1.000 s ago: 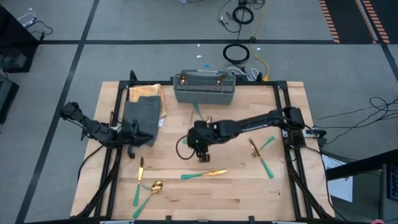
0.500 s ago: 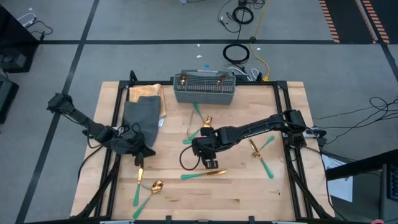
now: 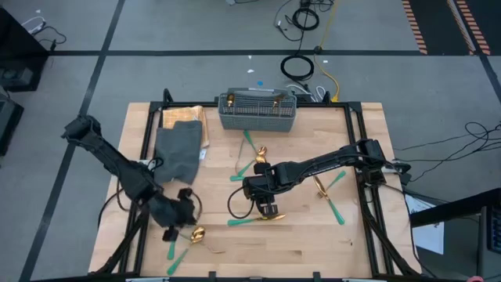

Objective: Sort silverware
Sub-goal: Put the green spoon into the silverware organizer

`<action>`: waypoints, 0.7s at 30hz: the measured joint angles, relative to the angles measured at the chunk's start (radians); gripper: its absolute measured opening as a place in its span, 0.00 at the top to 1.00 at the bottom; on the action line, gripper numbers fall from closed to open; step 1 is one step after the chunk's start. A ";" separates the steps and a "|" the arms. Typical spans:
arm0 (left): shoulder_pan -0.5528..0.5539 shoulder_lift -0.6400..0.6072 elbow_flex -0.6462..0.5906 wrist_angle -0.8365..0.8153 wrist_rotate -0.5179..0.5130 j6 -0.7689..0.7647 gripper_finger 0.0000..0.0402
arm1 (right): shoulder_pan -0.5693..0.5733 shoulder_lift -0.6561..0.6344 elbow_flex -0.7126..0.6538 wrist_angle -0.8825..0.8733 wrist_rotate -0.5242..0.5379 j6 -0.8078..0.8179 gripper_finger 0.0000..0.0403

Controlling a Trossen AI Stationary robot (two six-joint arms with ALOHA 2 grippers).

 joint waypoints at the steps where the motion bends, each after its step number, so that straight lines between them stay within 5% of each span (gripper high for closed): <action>1: -0.008 0.037 0.022 0.002 0.010 0.020 0.90 | 0.000 0.000 0.000 0.000 0.000 -0.001 0.69; 13: -0.043 0.353 0.210 -0.034 0.096 0.042 0.89 | 0.022 0.000 0.000 0.005 -0.003 -0.024 0.69; 16: -0.049 0.367 0.245 -0.128 0.093 -0.109 0.89 | 0.035 0.000 0.000 0.005 -0.002 -0.023 0.69; 21: -0.072 0.367 0.285 -0.268 -0.084 -0.544 0.89 | 0.051 0.000 0.001 0.007 -0.002 -0.023 0.69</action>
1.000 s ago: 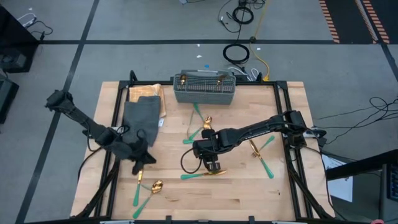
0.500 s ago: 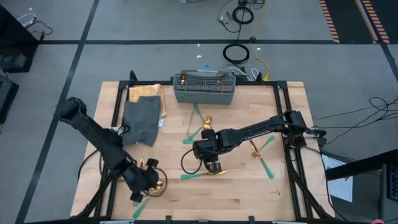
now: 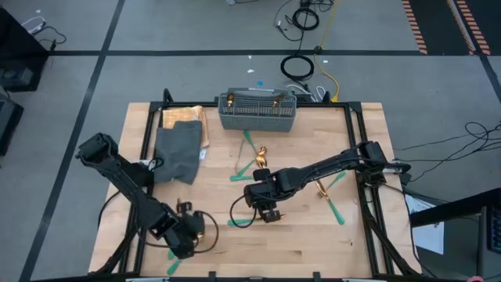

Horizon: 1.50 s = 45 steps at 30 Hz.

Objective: Sort silverware
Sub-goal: Put the green spoon into the silverware organizer

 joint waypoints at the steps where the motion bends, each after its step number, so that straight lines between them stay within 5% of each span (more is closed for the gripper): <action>1: -0.007 0.000 0.001 -0.009 -0.025 -0.104 0.89 | 0.001 0.000 0.000 0.000 0.000 0.000 0.69; 6: -0.040 0.004 0.001 -0.013 0.012 -0.496 0.89 | 0.013 0.000 0.000 -0.004 0.000 -0.005 0.69; 16: -0.111 0.014 0.001 0.081 0.039 -0.821 0.89 | 0.038 0.000 -0.046 -0.019 0.000 -0.041 0.69; 32: -0.112 0.053 0.001 0.075 0.080 -0.791 0.68 | 0.041 0.001 -0.083 -0.020 -0.004 -0.113 0.68; 45: -0.087 0.181 0.001 0.090 0.167 -0.831 0.67 | 0.045 0.001 -0.082 -0.016 -0.003 -0.062 0.68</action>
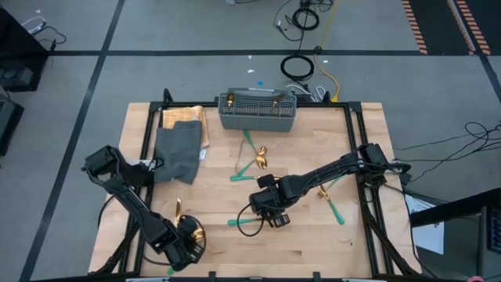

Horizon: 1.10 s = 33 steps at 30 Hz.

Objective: Sort silverware
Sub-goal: Put the green spoon into the silverware organizer

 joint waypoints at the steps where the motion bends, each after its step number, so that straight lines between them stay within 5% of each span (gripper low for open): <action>1: -0.001 0.011 0.000 0.000 -0.005 0.000 0.67 | 0.001 0.000 0.000 0.000 0.000 0.011 0.68; 6: -0.003 0.072 0.007 0.006 -0.010 0.029 0.69 | 0.019 0.000 0.000 0.001 -0.021 0.036 0.68; 13: -0.008 0.087 0.005 0.032 -0.048 0.069 0.96 | 0.036 0.000 0.000 0.024 -0.024 0.039 0.68; 33: -0.009 -0.020 0.096 -0.117 -0.168 0.050 1.00 | 0.039 -0.001 0.000 0.037 -0.022 0.068 0.68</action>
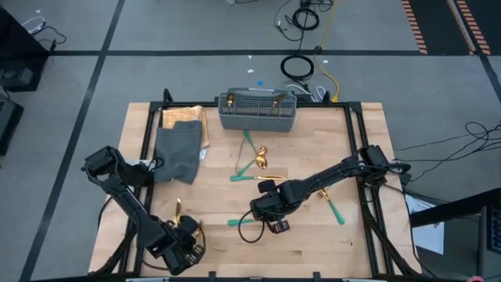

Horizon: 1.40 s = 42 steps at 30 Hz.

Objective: Sort silverware
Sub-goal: Put the green spoon into the silverware organizer

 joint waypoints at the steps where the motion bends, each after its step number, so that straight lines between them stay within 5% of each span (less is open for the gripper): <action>1: 0.001 -0.011 0.006 0.001 -0.014 0.000 1.00 | 0.000 0.000 0.000 -0.001 0.000 -0.001 0.68; 6: -0.003 -0.061 0.035 -0.063 -0.251 0.002 1.00 | 0.000 0.000 0.000 -0.018 0.000 -0.005 0.68; 12: 0.039 -0.114 0.040 -0.359 -0.925 0.005 1.00 | -0.001 0.000 0.001 -0.106 0.022 0.036 0.68; 17: 0.192 -0.139 0.040 -0.554 -1.342 0.142 1.00 | -0.002 0.000 0.001 -0.172 0.082 0.080 0.68; 21: 0.397 -0.168 0.036 -0.553 -1.352 0.388 1.00 | -0.002 0.000 0.001 -0.183 0.082 0.112 0.68; 29: 0.677 -0.170 0.033 -0.576 -1.352 0.381 1.00 | -0.001 0.000 0.001 -0.180 0.082 0.138 0.68; 37: 0.787 -0.187 0.033 -0.545 -1.353 0.169 1.00 | 0.000 0.000 0.001 -0.180 0.080 0.149 0.68; 42: 0.696 -0.176 0.033 -0.458 -1.353 0.238 1.00 | 0.007 0.000 0.001 -0.181 0.079 0.161 0.68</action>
